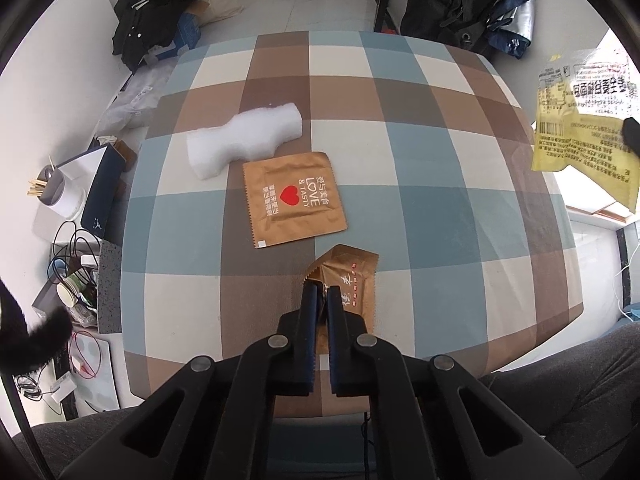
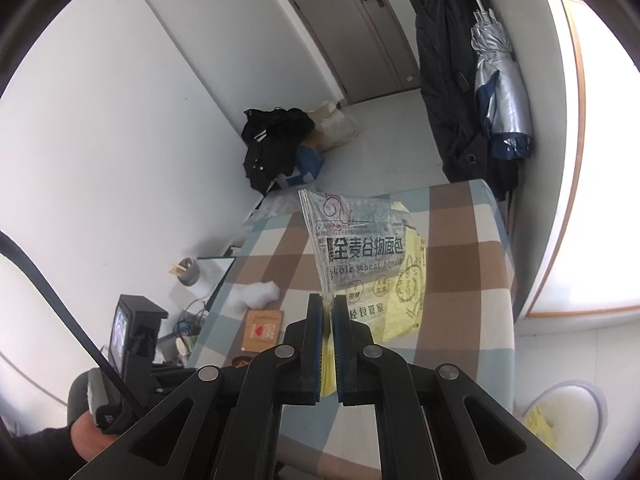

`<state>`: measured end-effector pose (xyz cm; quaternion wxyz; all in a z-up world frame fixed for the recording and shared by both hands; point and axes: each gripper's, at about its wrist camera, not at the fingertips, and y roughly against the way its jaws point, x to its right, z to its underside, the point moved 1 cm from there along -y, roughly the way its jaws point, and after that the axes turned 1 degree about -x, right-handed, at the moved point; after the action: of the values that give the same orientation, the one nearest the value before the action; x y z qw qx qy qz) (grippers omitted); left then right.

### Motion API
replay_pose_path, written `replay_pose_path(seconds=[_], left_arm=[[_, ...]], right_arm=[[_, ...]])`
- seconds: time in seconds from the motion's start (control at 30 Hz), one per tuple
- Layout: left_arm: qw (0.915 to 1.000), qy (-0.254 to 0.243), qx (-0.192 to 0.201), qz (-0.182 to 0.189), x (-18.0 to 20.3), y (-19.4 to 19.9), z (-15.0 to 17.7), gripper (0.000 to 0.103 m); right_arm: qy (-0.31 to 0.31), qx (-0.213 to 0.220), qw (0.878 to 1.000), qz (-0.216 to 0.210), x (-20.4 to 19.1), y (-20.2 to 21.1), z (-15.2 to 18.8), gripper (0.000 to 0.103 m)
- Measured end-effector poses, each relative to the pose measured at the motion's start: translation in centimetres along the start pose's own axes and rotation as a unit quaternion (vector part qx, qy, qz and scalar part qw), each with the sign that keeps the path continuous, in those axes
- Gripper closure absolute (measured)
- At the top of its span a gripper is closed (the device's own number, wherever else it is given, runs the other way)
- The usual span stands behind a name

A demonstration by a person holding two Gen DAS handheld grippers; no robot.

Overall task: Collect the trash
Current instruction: 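Carry the snack packet and bread bag in both grippers over the bin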

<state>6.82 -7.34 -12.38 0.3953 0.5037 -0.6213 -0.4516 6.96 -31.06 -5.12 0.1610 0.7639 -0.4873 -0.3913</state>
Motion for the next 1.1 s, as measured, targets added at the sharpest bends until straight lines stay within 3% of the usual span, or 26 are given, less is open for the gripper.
replay_pose_path(seconds=[0.33,0.7,0.9,1.1], left_arm=[[0.9994,-0.007,0.013,0.031,-1.2,0.9,-0.2,0.102],[0.994,0.01,0.047,0.099,-3.0,2.8,-1.9,0.102],[0.9891,0.011,0.066,0.131,-2.9,4.5,-3.4,0.102],[0.9823,-0.009,0.081,0.169,-0.8,6.1,-4.8,0.102]], right_arm=[[0.008,-0.018,1.0,0.02,-0.1,-1.1,0.6,0.097],[-0.004,-0.03,0.999,0.01,-1.1,-2.3,1.3,0.097],[-0.02,-0.02,1.0,-0.003,-1.5,-0.8,1.4,0.098],[-0.028,0.014,1.0,0.002,-1.1,3.7,0.9,0.098]])
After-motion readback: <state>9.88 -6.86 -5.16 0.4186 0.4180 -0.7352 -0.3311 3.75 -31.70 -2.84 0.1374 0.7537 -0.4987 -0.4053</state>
